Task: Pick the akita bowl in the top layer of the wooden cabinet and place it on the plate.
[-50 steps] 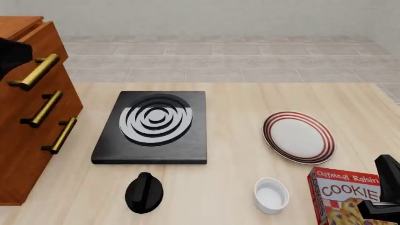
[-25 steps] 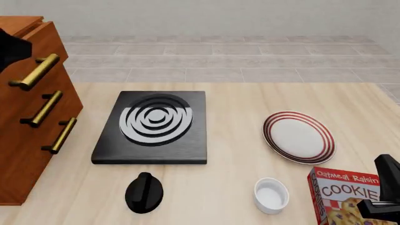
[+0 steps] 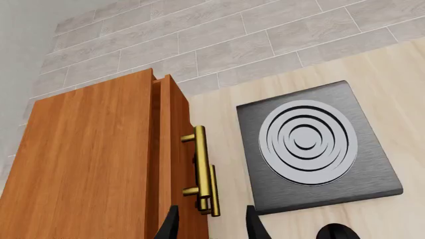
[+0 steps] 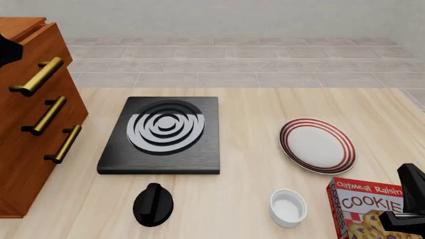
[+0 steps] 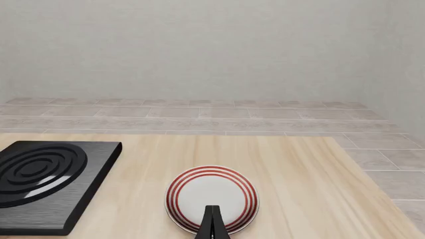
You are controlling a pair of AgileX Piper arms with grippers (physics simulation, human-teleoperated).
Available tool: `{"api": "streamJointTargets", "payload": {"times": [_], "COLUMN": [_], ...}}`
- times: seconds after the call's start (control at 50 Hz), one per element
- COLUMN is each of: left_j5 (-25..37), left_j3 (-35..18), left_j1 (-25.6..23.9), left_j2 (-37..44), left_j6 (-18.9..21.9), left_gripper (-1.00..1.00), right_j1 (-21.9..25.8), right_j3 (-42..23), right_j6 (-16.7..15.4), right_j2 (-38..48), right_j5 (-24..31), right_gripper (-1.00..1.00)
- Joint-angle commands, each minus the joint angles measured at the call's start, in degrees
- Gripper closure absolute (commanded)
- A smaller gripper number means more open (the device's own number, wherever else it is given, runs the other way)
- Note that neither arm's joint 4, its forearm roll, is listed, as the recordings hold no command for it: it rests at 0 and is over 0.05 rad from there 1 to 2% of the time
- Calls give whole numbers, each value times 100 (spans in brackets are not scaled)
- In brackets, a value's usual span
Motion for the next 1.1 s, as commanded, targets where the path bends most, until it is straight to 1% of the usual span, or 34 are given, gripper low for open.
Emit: {"api": "streamJointTargets", "payload": {"times": [0.02,0.26,0.36,0.4,0.74,0.88,1.1], "left_j5": [-181,-236,-312,-393,-635,-798,-901], "left_j3": [123,219,383,490,884,1170,1282], "left_j1": [358,504,605,691,938,1002,1161], "left_j2": [117,126,96,82,77,44,34], "left_j6": [48,57,126,228,261,247,360], "left_gripper": [-100,-100,-100,-100,-100,-100,-100], "right_j1": [-2,-3,3,2,1,2,5], "right_j3": [1,2,2,2,3,3,3], "right_j6": [2,1,0,-1,5,-6,-45], "right_j2": [33,-15,-25,3,-155,-96,157], "right_j5": [-28,19,31,4,159,105,-136], "right_gripper": [100,100,100,100,100,100,100]}}
